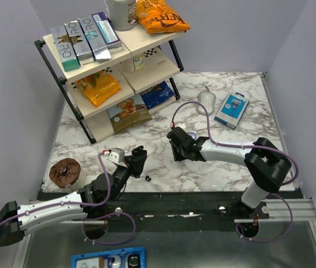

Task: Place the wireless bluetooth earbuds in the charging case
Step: Pick up the earbud from the center of the board.

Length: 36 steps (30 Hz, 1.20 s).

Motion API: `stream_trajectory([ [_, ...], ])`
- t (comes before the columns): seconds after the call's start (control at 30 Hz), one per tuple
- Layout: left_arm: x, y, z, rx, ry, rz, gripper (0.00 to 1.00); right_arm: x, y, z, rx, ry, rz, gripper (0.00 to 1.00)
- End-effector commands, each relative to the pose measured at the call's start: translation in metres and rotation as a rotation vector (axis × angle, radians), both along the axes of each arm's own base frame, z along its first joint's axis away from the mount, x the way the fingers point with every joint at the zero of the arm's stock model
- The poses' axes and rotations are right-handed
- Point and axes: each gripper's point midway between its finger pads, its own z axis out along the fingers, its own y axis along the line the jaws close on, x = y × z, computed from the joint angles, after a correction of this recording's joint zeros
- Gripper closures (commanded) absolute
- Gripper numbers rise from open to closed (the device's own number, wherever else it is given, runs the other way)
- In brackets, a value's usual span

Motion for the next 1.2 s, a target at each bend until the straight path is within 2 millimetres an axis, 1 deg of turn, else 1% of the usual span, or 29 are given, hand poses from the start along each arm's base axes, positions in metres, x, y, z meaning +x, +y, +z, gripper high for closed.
stream_trajectory([
  [0.0,-0.006,0.003,-0.044,0.064,0.037,-0.024,1.00,-0.014,-0.025,-0.018,-0.082,0.040,-0.024,0.65],
  [0.07,-0.006,0.002,-0.044,0.064,0.037,-0.025,1.00,-0.016,-0.029,-0.018,-0.086,0.040,-0.033,0.69],
  [0.17,-0.006,0.002,-0.044,0.064,0.037,-0.025,1.00,-0.019,-0.035,-0.016,-0.093,0.038,-0.045,0.71],
  [0.33,-0.007,0.002,-0.045,0.060,0.038,-0.027,1.00,-0.022,-0.042,-0.015,-0.096,0.033,-0.055,0.65],
  [0.53,-0.007,0.000,-0.045,0.067,0.039,-0.033,1.00,-0.024,-0.043,-0.016,-0.099,0.038,-0.059,0.65],
  [0.7,-0.006,0.000,-0.045,0.064,0.037,-0.031,1.00,-0.026,-0.047,-0.019,-0.109,0.046,-0.070,0.71],
  [0.77,-0.006,0.000,-0.046,0.064,0.037,-0.031,1.00,-0.028,-0.050,-0.021,-0.116,0.048,-0.074,0.76],
  [0.93,-0.006,0.000,-0.046,0.065,0.038,-0.031,1.00,-0.031,-0.055,-0.023,-0.123,0.053,-0.086,0.81],
  [1.0,-0.007,0.000,-0.046,0.065,0.038,-0.033,1.00,-0.031,-0.056,-0.021,-0.117,0.049,-0.089,0.84],
  [1.07,-0.006,0.000,-0.046,0.065,0.037,-0.031,1.00,-0.032,-0.057,-0.018,-0.110,0.041,-0.092,0.91],
  [1.1,-0.007,0.000,-0.046,0.067,0.036,-0.034,1.00,-0.030,-0.056,-0.012,-0.096,0.028,-0.092,0.95],
  [1.17,-0.007,0.000,-0.045,0.066,0.034,-0.034,1.00,-0.030,-0.054,-0.006,-0.082,0.020,-0.080,0.99],
])
